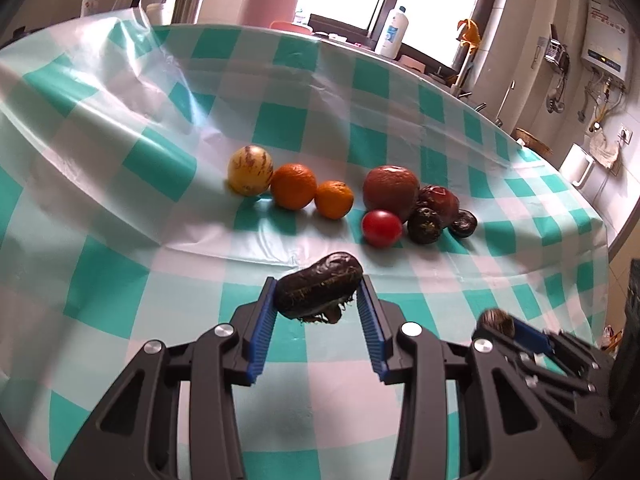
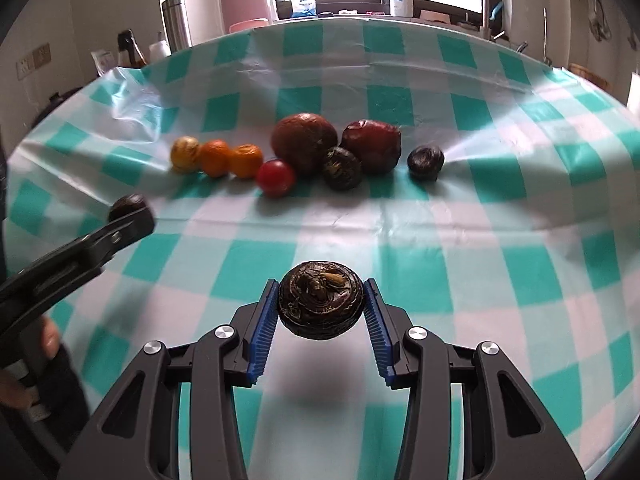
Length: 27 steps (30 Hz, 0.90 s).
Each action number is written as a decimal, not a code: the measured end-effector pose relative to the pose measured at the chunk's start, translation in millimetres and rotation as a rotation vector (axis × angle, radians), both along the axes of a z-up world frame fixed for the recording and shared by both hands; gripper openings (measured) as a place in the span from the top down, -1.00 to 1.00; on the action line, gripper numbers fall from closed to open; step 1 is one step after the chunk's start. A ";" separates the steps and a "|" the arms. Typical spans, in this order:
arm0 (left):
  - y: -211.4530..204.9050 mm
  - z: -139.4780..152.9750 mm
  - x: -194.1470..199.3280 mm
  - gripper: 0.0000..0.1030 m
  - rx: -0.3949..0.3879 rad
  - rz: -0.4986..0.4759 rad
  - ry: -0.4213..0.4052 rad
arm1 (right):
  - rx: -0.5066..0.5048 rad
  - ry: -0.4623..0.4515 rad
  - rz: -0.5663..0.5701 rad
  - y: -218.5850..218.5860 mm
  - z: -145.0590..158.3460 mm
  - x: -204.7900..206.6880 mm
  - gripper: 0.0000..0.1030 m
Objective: Organize fruits
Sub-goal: 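Carry both dark brown fruits into the white box and open both tools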
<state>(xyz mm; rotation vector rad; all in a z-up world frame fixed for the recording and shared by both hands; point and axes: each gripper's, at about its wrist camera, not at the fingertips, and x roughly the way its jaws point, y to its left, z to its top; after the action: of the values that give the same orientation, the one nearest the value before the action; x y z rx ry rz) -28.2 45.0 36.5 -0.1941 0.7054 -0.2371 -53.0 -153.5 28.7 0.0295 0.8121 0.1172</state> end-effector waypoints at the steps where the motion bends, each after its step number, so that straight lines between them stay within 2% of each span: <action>1: -1.3 0.5 -0.8 0.22 0.006 -0.003 -0.005 | 0.011 0.005 0.004 -0.6 -0.6 -3.7 0.19; 8: -8.9 0.7 -4.7 0.21 0.037 -0.022 -0.021 | 0.055 0.010 0.013 -5.4 -2.7 -24.3 0.19; 15: -7.8 4.0 -11.1 0.21 0.014 -0.033 -0.042 | 0.106 -0.007 0.000 -20.2 0.7 -38.8 0.19; 21: -14.8 9.3 -38.7 0.21 0.020 -0.039 -0.086 | 0.138 -0.038 0.001 -37.2 4.0 -60.8 0.19; 24: -25.5 8.4 -59.9 0.21 0.001 -0.074 -0.089 | 0.145 -0.063 -0.009 -50.2 7.1 -75.8 0.19; 27: -42.6 10.5 -76.7 0.21 0.020 -0.118 -0.105 | 0.160 -0.094 -0.037 -70.9 11.6 -94.0 0.19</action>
<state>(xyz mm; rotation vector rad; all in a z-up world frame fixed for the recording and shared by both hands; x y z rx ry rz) -104.9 2.4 47.1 -0.1202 0.6151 -0.3500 -147.0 -224.3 40.3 0.1884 0.7064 0.1478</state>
